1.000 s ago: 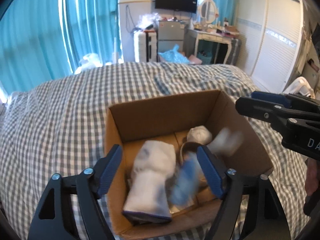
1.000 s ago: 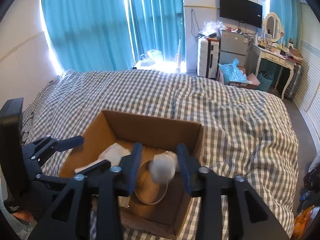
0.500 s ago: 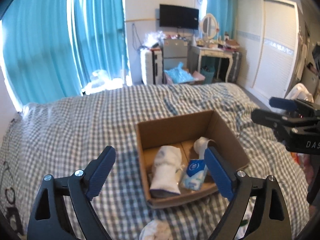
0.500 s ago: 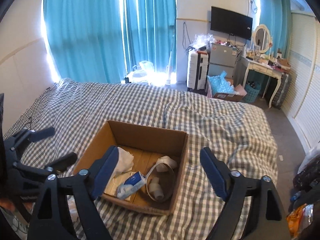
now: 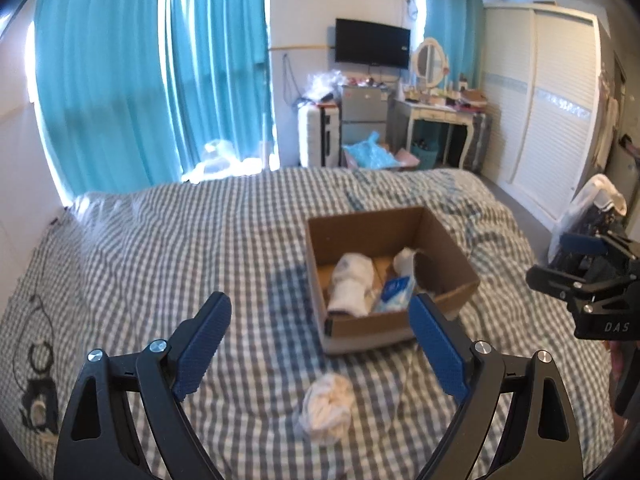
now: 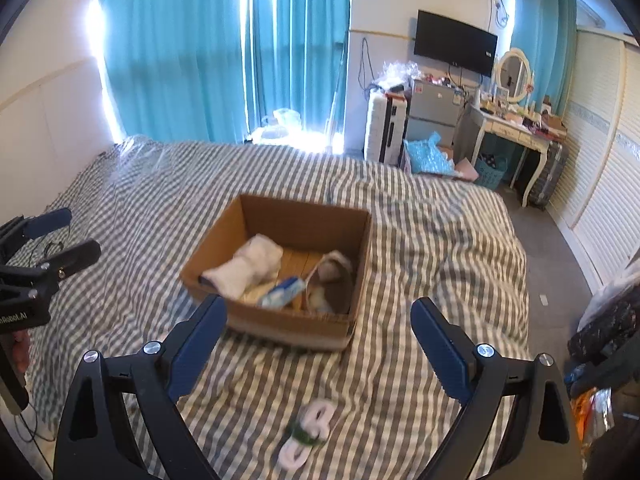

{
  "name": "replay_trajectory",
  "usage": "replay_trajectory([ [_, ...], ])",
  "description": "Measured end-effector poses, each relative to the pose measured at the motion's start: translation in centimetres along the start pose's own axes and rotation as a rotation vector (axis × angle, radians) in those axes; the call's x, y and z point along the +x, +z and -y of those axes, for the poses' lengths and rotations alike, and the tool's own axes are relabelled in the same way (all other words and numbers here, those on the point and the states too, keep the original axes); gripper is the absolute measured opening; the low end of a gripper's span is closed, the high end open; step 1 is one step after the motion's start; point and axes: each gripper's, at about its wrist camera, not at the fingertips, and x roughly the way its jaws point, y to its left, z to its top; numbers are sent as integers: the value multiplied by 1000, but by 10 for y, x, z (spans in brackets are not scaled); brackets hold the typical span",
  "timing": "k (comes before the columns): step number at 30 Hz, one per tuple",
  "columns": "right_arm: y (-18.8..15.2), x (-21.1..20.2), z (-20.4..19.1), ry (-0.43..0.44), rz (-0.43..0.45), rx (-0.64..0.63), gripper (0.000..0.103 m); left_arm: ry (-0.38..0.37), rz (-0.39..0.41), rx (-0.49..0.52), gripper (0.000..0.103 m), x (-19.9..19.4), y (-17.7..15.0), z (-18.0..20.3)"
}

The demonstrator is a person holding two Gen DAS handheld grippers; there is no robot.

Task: Organize soft objects
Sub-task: 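Move both grippers back over the last items on the bed, then grasp the white fuzzy loop with the right gripper while the left grasps the cream lace cloth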

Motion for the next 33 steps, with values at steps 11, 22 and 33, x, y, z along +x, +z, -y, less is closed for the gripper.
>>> replay_trajectory([
  [11,-91,63,-6,-9,-201,33,94,11,-143,10,91,52,-73,-1],
  [22,-144,122,-4,43,-365,23,69,19,-283,7,91,114,-123,-1],
  [33,-157,141,-3,50,-407,-13,35,-21,-329,46,61,137,-138,7],
])
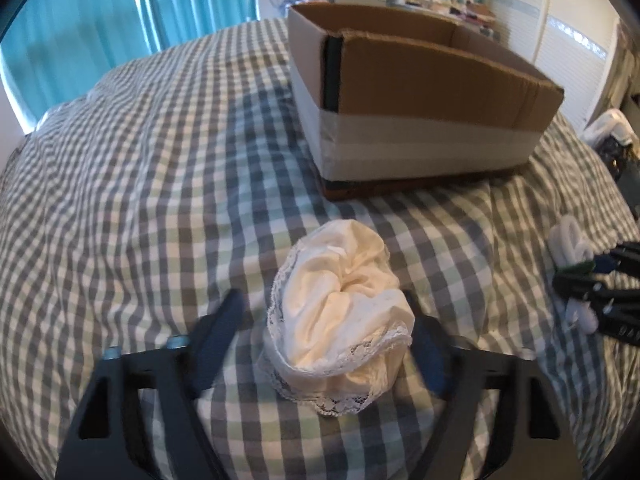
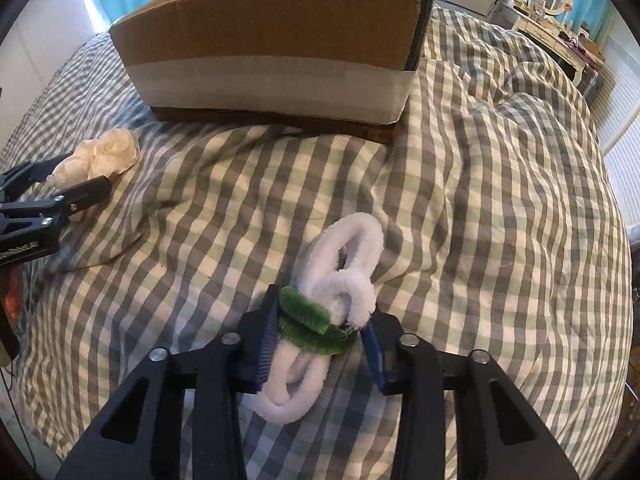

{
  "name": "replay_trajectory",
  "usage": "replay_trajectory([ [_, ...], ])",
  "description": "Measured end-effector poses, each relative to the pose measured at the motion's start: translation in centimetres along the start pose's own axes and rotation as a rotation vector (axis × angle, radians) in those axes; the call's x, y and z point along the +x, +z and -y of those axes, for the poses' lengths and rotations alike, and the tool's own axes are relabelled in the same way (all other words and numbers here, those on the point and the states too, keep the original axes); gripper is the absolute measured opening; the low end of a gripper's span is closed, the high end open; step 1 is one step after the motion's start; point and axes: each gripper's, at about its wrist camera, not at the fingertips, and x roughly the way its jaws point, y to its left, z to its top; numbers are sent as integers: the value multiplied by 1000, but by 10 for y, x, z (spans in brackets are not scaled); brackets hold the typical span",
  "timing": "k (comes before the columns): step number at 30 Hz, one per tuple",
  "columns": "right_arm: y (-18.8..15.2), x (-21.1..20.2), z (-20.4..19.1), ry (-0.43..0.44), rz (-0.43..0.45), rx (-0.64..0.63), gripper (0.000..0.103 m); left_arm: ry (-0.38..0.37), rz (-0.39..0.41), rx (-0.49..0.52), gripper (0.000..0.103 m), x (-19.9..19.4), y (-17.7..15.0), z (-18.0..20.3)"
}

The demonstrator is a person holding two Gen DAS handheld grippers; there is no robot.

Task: Organize soft objects
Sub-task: 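Grasp the white fuzzy loop with the right gripper while the left grasps the cream lace cloth, then carry the fuzzy loop and lace cloth into the box and open both grippers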

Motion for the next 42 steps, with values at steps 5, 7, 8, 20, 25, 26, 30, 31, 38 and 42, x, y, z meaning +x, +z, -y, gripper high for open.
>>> replay_trajectory([
  [5,3,-12,7,15,19,8,33,-13,3,21,36,-3,1,-2],
  [7,5,-17,6,14,30,12,33,-12,6,31,32,-8,1,-2],
  [8,6,-21,4,14,38,12,32,-16,8,27,28,-12,1,-2],
  [20,13,-86,-7,14,164,0,32,-58,82,20,24,-80,11,8],
  [25,24,-121,-13,20,232,-17,32,-73,136,38,24,-112,23,19],
  [26,27,-128,-15,20,249,-22,32,-77,148,44,24,-119,26,21],
  [30,43,-158,-19,24,315,-51,32,-85,195,63,24,-141,42,29],
  [31,46,-163,-20,25,325,-55,32,-85,204,64,24,-144,45,29],
  [38,84,-194,-21,33,414,-83,32,-100,255,44,24,-158,83,32],
  [42,111,-197,-19,30,444,-98,32,-102,289,42,24,-153,110,33],
])
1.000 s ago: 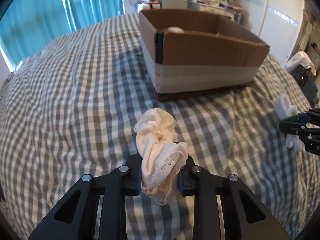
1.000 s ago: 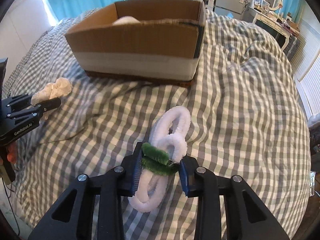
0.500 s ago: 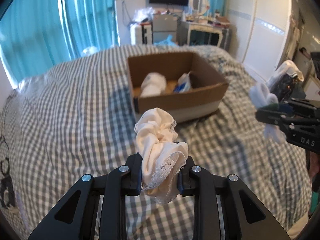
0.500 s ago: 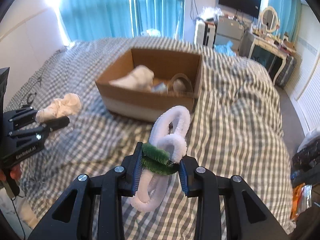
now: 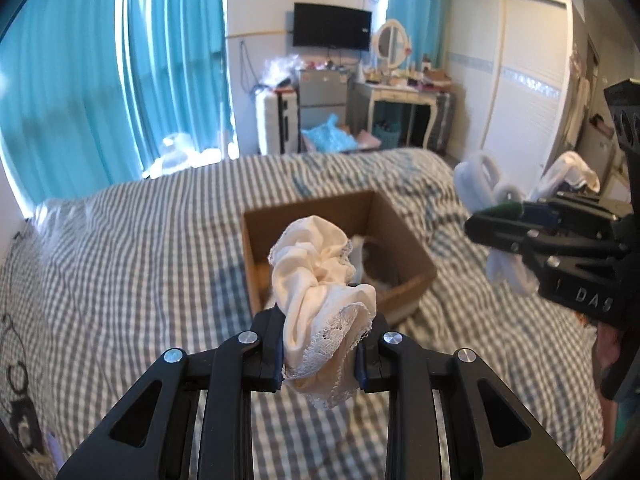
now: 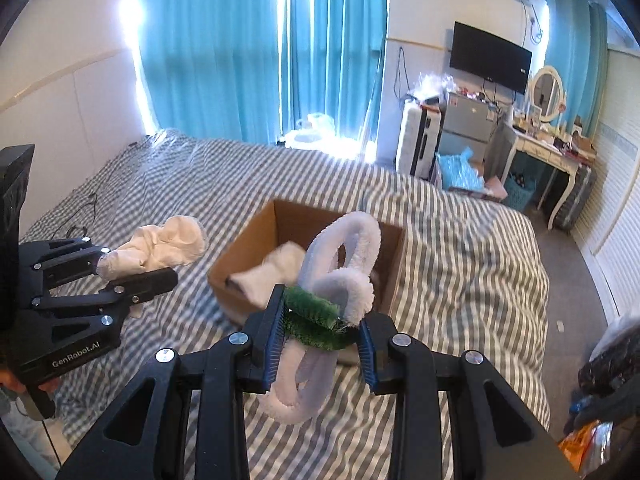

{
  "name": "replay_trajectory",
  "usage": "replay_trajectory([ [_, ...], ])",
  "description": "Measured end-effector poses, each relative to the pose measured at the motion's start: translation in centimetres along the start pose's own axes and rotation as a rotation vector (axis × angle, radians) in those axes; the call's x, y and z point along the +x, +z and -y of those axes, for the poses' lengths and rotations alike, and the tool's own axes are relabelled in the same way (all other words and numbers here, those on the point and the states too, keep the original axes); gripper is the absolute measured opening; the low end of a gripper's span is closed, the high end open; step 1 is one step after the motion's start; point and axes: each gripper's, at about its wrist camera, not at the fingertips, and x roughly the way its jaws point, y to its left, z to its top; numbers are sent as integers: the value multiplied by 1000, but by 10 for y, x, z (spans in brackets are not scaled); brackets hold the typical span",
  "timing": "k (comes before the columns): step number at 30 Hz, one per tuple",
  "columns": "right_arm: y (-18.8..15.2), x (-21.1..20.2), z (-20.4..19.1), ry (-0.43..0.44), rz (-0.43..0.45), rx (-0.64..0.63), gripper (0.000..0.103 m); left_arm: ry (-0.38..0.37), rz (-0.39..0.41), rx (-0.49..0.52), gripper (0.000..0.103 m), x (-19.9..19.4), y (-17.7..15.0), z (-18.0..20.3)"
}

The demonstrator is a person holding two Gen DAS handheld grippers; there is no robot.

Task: Organize soft objects
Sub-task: 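Carry the fuzzy loop and lace cloth into the box and open both grippers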

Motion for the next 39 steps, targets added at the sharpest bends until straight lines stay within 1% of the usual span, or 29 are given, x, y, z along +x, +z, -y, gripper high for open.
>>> replay_trajectory([
  [5,22,24,14,-3,13,-1,32,9,1,-6,24,31,24,-6],
  [8,31,43,25,-7,15,8,32,-4,-9,-12,24,53,32,-8],
  [12,35,66,38,-7,6,28,32,-27,-33,-33,24,85,36,-10],
  [16,34,87,50,-8,-11,41,32,-35,-50,-48,25,111,34,-12],
  [19,32,101,56,-5,-25,48,32,-44,-59,-37,28,126,33,-9],
  [20,30,106,58,-5,-28,52,32,-38,-65,-28,30,131,32,-8],
  [21,30,110,60,-3,-31,55,32,-32,-70,-22,38,135,32,-8],
  [22,31,114,62,-2,-33,59,32,-26,-70,-21,43,137,31,-8],
  [24,31,124,66,3,-38,68,32,-5,-58,-36,62,140,30,-12],
  [27,32,135,70,11,-41,79,32,1,-35,-68,69,139,30,-23],
  [31,36,148,70,17,-39,92,33,26,-17,-74,69,135,34,-31],
  [33,39,153,69,17,-36,99,40,42,-8,-73,69,133,36,-35],
  [34,40,154,67,12,-35,98,56,49,-2,-73,69,130,36,-37],
  [35,42,155,66,6,-33,98,76,54,5,-73,70,127,36,-39],
  [36,43,154,65,6,-24,100,81,60,12,-70,70,123,36,-40],
  [37,44,151,65,3,-3,105,81,66,19,-66,70,119,36,-41],
  [39,46,147,63,3,6,106,81,78,33,-62,72,110,37,-42],
])
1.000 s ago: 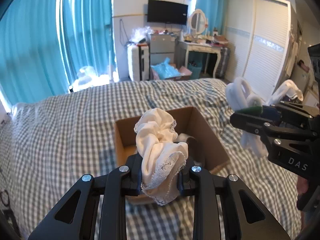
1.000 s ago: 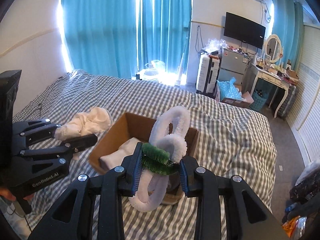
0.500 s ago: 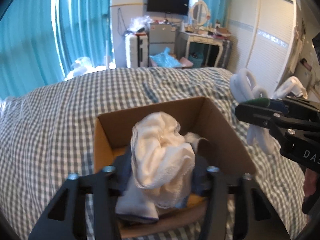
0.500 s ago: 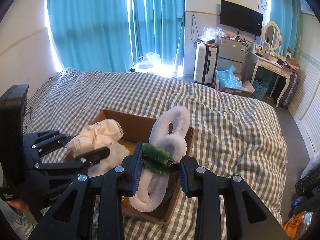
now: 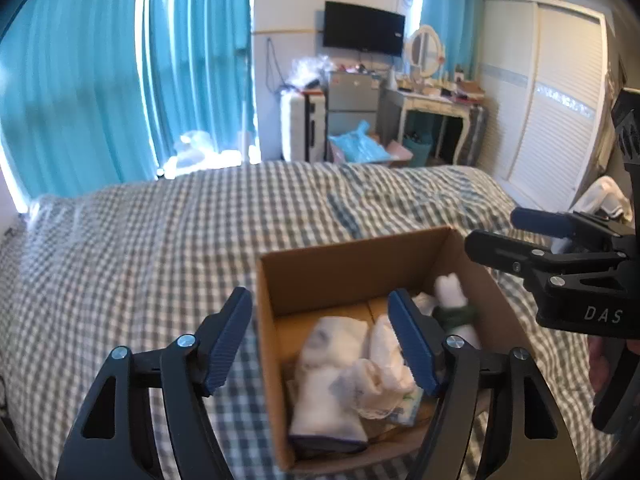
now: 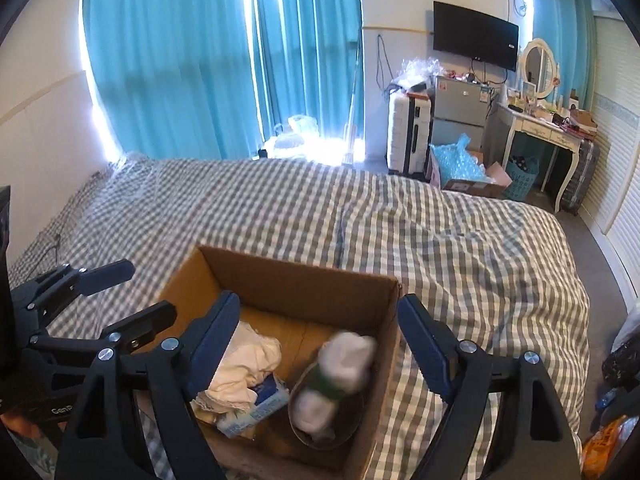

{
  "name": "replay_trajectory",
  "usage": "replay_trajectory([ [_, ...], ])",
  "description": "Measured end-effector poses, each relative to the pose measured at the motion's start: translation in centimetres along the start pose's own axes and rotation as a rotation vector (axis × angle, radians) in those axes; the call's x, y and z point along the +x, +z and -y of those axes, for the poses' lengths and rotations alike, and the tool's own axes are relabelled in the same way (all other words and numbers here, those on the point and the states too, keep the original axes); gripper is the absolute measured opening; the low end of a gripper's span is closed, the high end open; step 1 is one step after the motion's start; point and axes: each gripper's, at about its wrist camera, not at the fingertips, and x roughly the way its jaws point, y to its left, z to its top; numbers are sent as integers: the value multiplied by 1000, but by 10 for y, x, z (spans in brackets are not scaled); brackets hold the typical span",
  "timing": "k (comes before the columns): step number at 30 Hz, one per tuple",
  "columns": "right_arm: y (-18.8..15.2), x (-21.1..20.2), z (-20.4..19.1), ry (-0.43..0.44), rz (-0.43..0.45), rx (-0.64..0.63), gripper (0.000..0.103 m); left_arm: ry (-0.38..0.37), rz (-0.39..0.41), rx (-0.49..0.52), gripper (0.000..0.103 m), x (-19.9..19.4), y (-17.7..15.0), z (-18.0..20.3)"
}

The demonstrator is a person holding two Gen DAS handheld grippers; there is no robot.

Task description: Organize soft objects

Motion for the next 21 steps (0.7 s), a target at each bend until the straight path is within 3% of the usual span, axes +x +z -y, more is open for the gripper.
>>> replay_trajectory([
  [6,2,-30,-7,-36,24,-10,81,29,60,18,72,-40,4,-2],
  [11,6,-86,-13,-78,96,-16,85,45,146,24,72,-93,13,2],
  [13,5,-110,-16,-92,130,-8,90,51,188,18,79,-120,16,3],
  [14,4,-125,-17,-102,151,-5,94,57,210,13,94,-134,16,3],
  [15,2,-141,-20,-111,174,-2,95,67,245,3,102,-150,15,3],
  [18,-6,-182,-29,-134,227,-2,103,78,333,-12,103,-191,9,3],
  [21,-14,-215,-40,-152,261,-7,103,86,335,-27,103,-215,6,3],
])
